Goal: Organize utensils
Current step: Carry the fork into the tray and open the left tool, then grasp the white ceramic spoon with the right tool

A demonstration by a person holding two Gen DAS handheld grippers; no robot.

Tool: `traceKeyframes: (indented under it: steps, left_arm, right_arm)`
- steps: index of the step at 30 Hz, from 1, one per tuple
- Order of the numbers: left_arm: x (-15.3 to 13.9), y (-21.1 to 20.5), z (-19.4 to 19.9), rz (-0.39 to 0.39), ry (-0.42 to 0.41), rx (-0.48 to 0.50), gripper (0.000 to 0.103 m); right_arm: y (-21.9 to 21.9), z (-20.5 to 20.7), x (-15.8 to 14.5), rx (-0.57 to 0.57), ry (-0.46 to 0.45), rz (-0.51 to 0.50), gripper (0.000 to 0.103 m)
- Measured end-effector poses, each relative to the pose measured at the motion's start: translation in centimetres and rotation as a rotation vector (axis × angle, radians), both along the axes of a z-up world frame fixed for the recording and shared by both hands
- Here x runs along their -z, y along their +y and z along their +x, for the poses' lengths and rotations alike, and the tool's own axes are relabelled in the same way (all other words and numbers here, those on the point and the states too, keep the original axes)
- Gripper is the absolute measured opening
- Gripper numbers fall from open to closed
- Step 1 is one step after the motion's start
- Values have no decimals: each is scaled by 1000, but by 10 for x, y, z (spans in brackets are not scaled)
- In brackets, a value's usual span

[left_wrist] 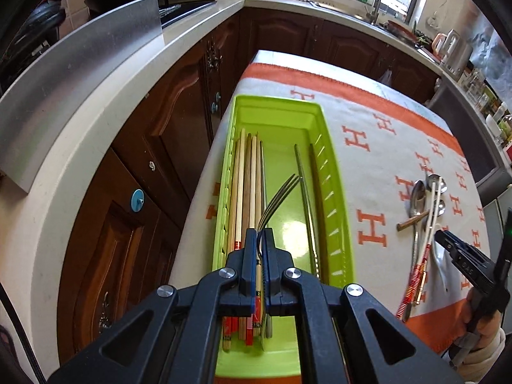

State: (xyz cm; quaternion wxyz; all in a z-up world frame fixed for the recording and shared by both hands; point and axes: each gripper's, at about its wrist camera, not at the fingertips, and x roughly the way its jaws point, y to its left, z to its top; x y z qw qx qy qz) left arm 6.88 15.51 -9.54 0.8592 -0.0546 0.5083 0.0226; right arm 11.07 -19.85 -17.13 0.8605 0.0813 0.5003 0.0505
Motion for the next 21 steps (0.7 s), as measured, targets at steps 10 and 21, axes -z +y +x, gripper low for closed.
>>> traceKeyframes:
  steps: [10, 21]
  left_arm:
    - [19, -5, 18, 28, 12, -29, 20]
    - [5, -8, 3, 28, -29, -28, 24]
  right_arm:
    - [-3, -6, 0, 9, -35, -6, 5]
    - [-2, -29, -32, 8, -133, 17, 3]
